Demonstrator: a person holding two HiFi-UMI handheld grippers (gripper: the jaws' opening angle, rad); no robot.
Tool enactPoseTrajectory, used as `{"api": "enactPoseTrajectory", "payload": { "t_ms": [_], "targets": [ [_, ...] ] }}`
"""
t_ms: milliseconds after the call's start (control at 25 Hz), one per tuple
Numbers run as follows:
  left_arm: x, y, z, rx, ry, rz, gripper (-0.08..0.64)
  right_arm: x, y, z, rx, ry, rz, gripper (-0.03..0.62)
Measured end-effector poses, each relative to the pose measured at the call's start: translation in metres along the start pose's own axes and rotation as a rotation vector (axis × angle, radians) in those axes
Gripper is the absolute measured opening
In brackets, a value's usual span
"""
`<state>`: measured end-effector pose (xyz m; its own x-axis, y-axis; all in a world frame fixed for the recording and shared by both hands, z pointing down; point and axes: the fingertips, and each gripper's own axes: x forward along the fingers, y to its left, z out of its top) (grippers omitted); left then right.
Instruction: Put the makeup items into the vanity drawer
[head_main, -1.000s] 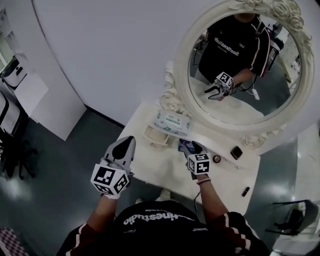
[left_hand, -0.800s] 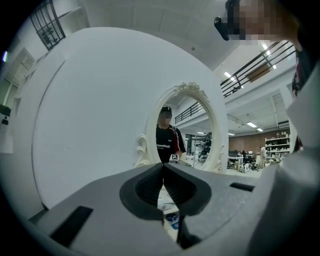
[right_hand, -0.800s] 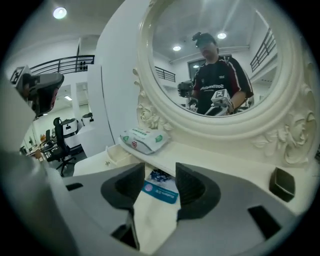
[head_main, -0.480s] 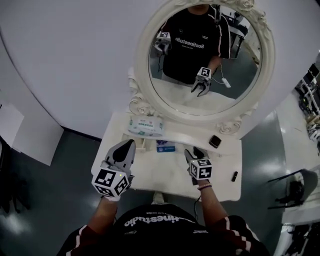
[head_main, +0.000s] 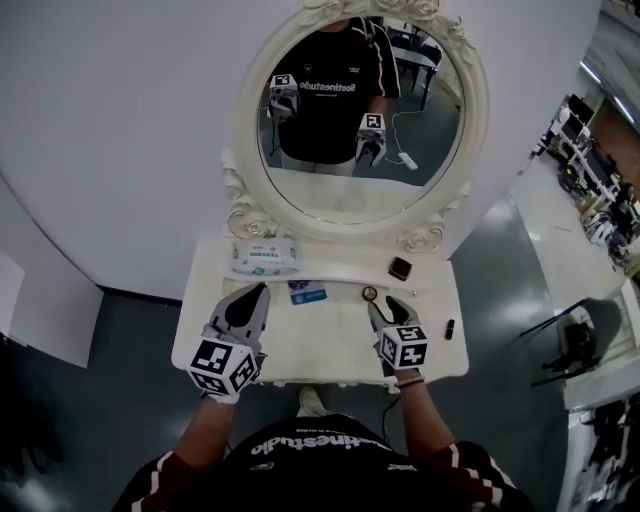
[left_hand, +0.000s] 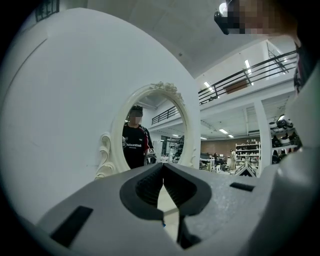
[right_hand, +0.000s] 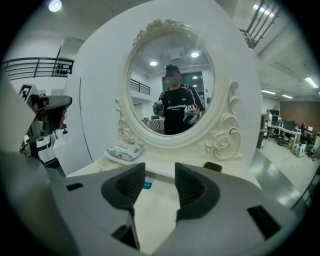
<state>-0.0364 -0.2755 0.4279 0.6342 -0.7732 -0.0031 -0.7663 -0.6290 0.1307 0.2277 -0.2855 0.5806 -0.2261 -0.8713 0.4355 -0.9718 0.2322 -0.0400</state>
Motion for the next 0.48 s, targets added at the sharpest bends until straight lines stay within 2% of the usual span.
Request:
{"api": "enactPoseTrajectory", "payload": {
  "t_ms": [480],
  "targets": [
    [-0.049,-0.009,0.011,0.026,-0.033,-0.025,0.006,-0.080,0.040,0.030,0.029,-0.157,-0.053,0.173]
  ]
}}
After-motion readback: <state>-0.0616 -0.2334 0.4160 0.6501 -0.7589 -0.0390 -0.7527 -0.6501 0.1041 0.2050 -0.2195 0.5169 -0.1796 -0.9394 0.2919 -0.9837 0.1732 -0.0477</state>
